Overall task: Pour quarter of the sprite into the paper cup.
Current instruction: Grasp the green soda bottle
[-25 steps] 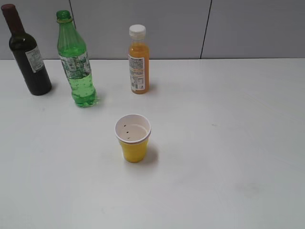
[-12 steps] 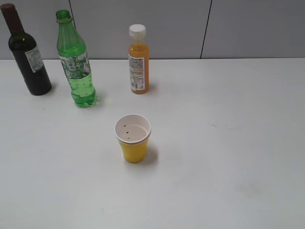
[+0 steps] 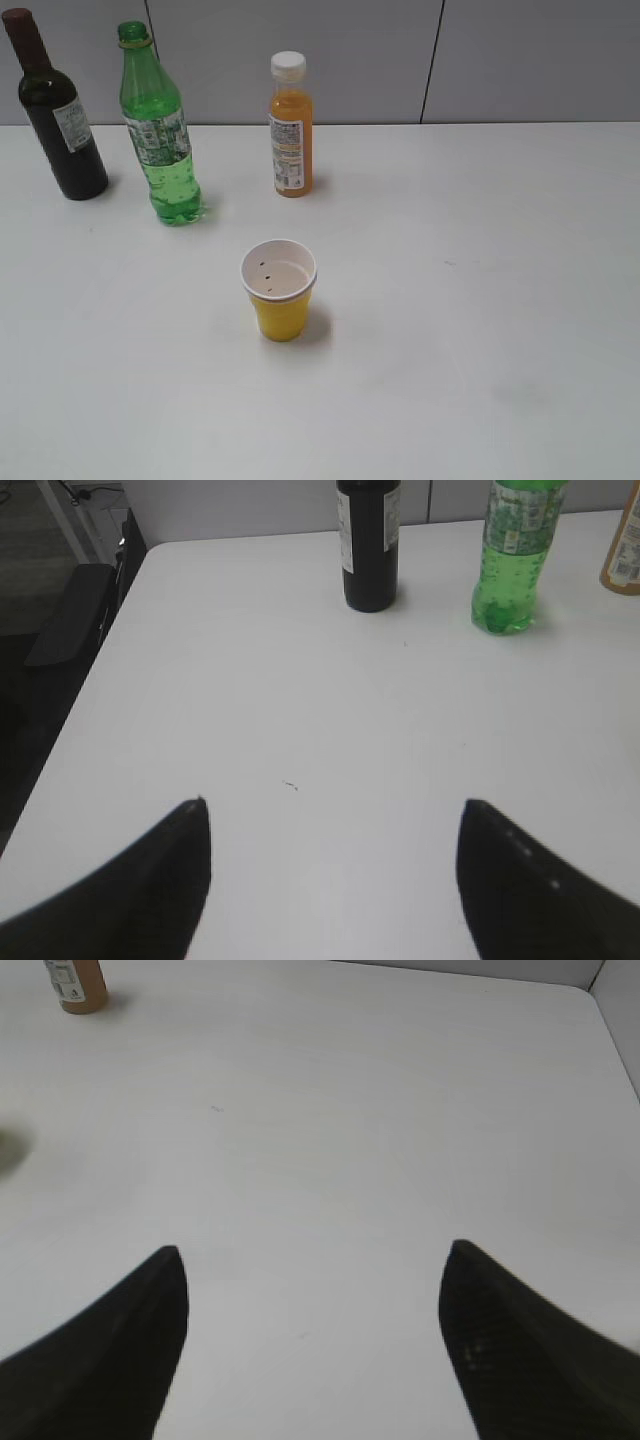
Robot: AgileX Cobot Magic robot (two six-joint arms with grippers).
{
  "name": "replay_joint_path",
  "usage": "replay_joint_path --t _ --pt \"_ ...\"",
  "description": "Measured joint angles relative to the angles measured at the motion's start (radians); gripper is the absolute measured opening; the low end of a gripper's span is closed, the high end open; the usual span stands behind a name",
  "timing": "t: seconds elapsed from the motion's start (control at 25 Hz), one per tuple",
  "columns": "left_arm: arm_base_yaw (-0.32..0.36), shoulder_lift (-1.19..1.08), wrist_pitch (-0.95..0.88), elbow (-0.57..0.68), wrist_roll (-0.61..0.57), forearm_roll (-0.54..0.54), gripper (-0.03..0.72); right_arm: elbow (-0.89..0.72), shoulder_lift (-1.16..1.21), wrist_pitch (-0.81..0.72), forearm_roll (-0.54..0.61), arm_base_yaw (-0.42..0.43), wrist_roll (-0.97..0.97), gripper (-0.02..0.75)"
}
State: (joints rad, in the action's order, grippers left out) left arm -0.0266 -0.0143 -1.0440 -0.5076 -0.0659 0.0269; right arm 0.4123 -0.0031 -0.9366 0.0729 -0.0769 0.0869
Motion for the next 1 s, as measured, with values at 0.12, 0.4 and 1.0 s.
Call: replay_joint_path --t 0.12,0.4,1.0 --pt "0.0 0.0 0.0 0.0 0.0 0.0 0.582 0.0 0.0 0.0 0.0 0.0 0.0 0.592" --pt "0.0 0.0 0.0 0.0 0.0 0.0 0.582 0.0 0.0 0.0 0.0 0.0 0.0 0.592" --pt "0.0 0.0 0.0 0.0 0.0 -0.002 0.583 0.0 0.0 -0.001 0.0 0.0 0.0 0.591"
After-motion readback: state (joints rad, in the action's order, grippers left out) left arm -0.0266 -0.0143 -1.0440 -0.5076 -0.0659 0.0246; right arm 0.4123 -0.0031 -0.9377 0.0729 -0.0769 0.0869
